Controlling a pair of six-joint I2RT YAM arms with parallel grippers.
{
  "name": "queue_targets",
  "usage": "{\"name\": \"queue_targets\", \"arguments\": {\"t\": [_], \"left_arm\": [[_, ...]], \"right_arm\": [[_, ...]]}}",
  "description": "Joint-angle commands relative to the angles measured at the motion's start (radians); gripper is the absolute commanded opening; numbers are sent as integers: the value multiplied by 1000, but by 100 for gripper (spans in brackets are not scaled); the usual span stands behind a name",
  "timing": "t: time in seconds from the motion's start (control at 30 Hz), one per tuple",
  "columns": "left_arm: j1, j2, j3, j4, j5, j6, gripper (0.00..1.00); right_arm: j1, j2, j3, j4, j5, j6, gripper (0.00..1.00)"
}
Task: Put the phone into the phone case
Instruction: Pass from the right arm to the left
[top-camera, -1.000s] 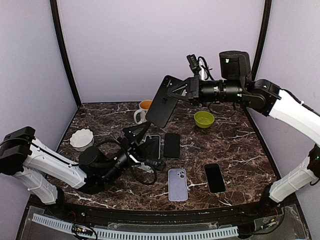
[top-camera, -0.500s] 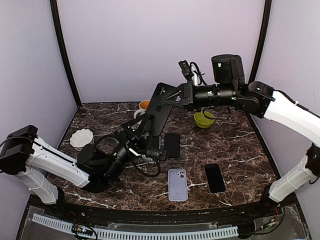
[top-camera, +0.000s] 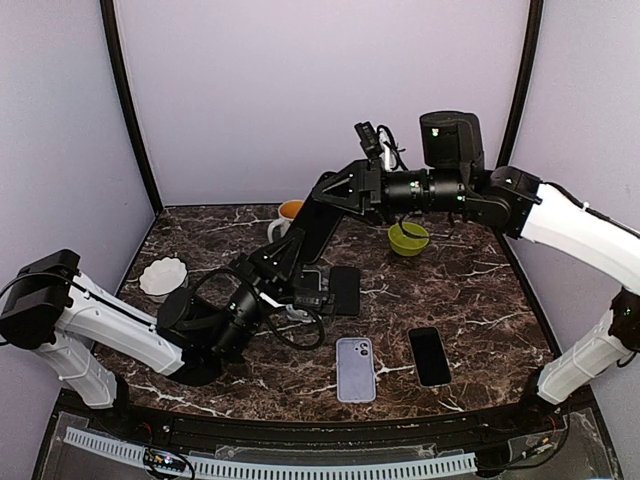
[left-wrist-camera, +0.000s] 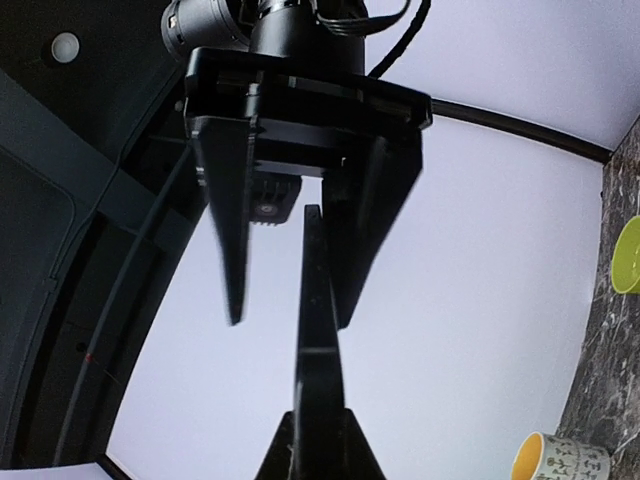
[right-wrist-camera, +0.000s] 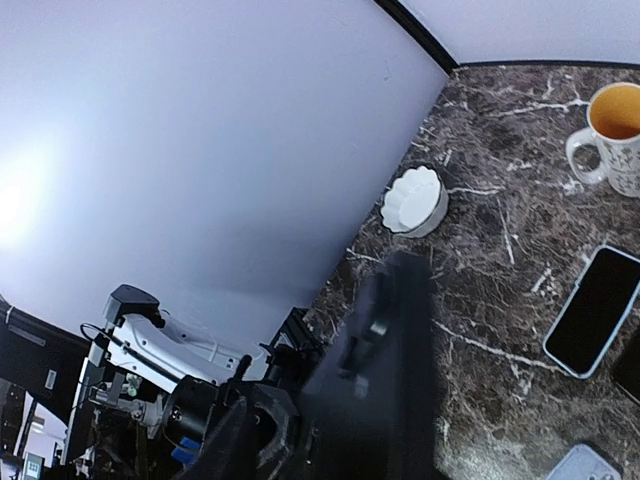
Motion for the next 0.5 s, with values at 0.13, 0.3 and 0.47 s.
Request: {"name": "queue_targets", "arguments": {"t": [0.13,0.3,0.47], "left_arm": [[-12,-111,101,86,-76,-621,0],[-7,-210,66,-35,-22,-972,0],[1,-263,55,-73,-5,-1090,0]], "right_arm": [[41,-42,-160,506,-33,-152,98],[68,-33,-250,771,1,-143,99],[101,32,-176,844,-10,-177,98]]}}
